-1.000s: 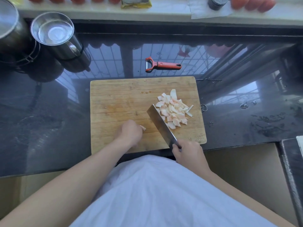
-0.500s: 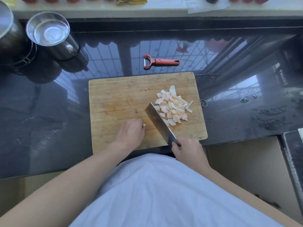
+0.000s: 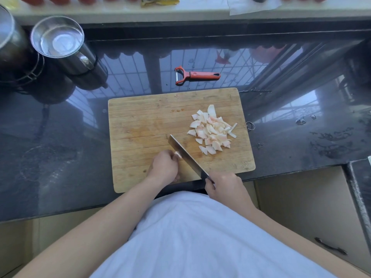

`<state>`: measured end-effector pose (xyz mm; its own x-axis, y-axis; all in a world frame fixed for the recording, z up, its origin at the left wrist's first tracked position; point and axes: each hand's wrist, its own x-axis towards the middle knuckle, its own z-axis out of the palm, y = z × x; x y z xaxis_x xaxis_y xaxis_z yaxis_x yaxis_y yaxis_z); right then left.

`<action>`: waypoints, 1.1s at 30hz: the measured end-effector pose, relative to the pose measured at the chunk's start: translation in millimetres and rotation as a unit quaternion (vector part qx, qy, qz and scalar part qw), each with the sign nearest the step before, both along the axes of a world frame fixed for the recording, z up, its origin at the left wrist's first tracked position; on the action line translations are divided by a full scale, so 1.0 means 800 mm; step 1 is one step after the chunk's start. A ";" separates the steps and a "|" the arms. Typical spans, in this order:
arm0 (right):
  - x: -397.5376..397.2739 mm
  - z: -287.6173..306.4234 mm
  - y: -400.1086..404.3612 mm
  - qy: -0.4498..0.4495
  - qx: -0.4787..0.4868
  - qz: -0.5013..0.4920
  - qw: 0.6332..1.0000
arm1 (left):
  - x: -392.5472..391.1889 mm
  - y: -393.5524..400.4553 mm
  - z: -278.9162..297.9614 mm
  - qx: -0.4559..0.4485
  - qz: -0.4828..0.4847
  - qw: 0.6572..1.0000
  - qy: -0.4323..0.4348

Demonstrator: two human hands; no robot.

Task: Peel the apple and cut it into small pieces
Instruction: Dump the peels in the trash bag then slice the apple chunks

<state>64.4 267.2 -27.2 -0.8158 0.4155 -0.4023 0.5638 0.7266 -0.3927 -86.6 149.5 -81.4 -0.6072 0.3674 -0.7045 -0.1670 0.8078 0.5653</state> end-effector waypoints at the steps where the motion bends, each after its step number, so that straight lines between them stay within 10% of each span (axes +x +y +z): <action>1: 0.001 0.000 0.000 0.000 0.003 0.009 1.000 | 0.001 0.000 0.000 -0.002 -0.002 1.000 0.005; 21: -0.043 -0.021 -0.001 -0.016 0.053 0.089 0.995 | -0.002 0.008 0.002 -0.050 -0.031 0.998 0.033; 33: -0.004 0.004 0.085 0.066 0.031 -0.064 0.995 | -0.017 0.029 -0.001 -0.093 -0.034 0.987 0.126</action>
<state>61.1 335.2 -24.2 -0.7986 0.5397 -0.2663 0.5998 0.6774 -0.4258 -100.1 172.6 -82.3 -0.7503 0.2917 -0.5932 0.0186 0.9063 0.4222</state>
